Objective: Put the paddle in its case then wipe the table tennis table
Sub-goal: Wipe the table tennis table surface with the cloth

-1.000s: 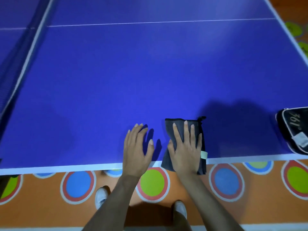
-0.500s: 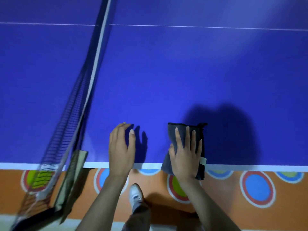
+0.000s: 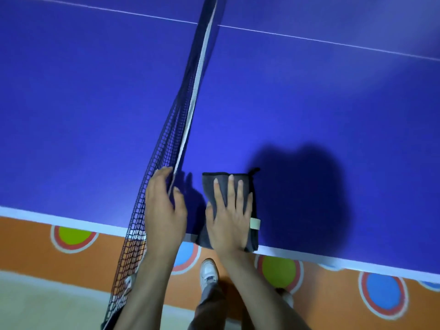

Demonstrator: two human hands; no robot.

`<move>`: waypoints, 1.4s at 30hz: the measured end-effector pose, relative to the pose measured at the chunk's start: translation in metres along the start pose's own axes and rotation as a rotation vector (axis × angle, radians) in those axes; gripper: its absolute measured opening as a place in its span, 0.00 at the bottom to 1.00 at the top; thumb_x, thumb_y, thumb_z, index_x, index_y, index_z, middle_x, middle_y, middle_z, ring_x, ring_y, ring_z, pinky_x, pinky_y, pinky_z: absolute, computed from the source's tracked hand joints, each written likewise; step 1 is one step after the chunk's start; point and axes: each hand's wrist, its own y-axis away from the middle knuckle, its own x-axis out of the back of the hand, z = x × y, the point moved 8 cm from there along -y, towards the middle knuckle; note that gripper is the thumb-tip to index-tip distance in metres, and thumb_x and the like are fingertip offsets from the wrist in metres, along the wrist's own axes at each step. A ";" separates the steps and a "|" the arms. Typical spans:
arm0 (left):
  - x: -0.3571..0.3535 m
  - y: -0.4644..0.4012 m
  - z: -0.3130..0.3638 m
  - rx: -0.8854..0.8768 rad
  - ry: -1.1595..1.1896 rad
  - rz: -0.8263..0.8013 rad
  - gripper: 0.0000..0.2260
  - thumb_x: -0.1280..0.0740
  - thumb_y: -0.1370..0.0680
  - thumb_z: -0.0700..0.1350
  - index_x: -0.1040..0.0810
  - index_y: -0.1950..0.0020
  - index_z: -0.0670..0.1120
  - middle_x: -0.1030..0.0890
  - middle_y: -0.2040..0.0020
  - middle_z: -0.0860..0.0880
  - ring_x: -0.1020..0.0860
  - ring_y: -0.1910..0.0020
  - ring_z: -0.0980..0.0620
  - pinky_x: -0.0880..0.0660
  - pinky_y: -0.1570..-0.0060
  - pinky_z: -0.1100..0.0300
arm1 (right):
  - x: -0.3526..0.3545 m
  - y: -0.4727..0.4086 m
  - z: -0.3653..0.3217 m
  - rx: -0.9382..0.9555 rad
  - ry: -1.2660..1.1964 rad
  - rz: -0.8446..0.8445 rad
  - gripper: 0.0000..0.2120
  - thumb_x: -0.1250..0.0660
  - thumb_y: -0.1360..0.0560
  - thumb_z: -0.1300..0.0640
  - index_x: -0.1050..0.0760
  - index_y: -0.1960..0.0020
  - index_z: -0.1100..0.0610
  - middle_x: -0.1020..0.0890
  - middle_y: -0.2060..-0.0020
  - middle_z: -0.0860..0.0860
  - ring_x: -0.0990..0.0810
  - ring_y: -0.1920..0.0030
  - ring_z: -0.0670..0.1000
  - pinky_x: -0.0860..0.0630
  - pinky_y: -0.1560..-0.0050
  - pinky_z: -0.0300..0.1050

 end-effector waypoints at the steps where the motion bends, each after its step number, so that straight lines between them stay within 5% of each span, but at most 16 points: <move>1: 0.003 -0.001 -0.004 0.018 0.010 0.006 0.19 0.40 0.16 0.39 0.33 0.25 0.50 0.30 0.29 0.56 0.32 0.29 0.57 0.27 0.30 0.46 | -0.003 -0.004 -0.011 0.023 -0.005 0.003 0.30 0.48 0.15 0.42 0.46 0.15 0.47 0.47 0.16 0.55 0.52 0.16 0.59 0.49 0.18 0.65; 7: 0.014 -0.002 -0.017 0.074 0.020 0.025 0.21 0.40 0.17 0.35 0.31 0.26 0.50 0.29 0.29 0.57 0.34 0.31 0.66 0.32 0.30 0.60 | -0.018 -0.050 -0.061 0.097 0.031 0.056 0.28 0.48 0.15 0.42 0.40 0.17 0.47 0.39 0.18 0.56 0.42 0.18 0.60 0.42 0.20 0.65; 16: -0.009 -0.005 -0.009 -0.063 -0.212 -0.102 0.19 0.38 0.18 0.39 0.29 0.28 0.50 0.31 0.25 0.54 0.34 0.25 0.55 0.30 0.28 0.54 | -0.007 -0.064 -0.037 0.192 -0.023 0.030 0.27 0.50 0.15 0.44 0.39 0.17 0.46 0.38 0.18 0.54 0.43 0.17 0.56 0.47 0.18 0.61; 27: -0.130 0.017 0.063 -0.266 -0.300 -0.247 0.20 0.35 0.20 0.36 0.24 0.28 0.45 0.26 0.26 0.48 0.30 0.25 0.47 0.29 0.28 0.45 | 0.029 -0.068 0.162 0.004 0.057 0.012 0.29 0.52 0.16 0.42 0.46 0.16 0.44 0.45 0.16 0.53 0.48 0.16 0.56 0.49 0.18 0.62; 33: -0.209 0.034 0.115 -0.324 -0.302 -0.292 0.20 0.35 0.21 0.34 0.23 0.30 0.44 0.24 0.28 0.48 0.27 0.27 0.46 0.28 0.29 0.45 | 0.062 -0.066 0.284 -0.081 0.070 0.059 0.28 0.44 0.16 0.43 0.40 0.17 0.45 0.40 0.17 0.53 0.43 0.17 0.59 0.46 0.19 0.63; 42: -0.318 0.059 0.195 -0.394 -0.309 -0.349 0.20 0.34 0.23 0.32 0.21 0.32 0.44 0.23 0.29 0.47 0.25 0.29 0.45 0.27 0.31 0.42 | 0.101 -0.058 0.457 -0.218 0.043 0.081 0.31 0.47 0.18 0.41 0.44 0.16 0.43 0.40 0.17 0.54 0.45 0.17 0.57 0.47 0.18 0.61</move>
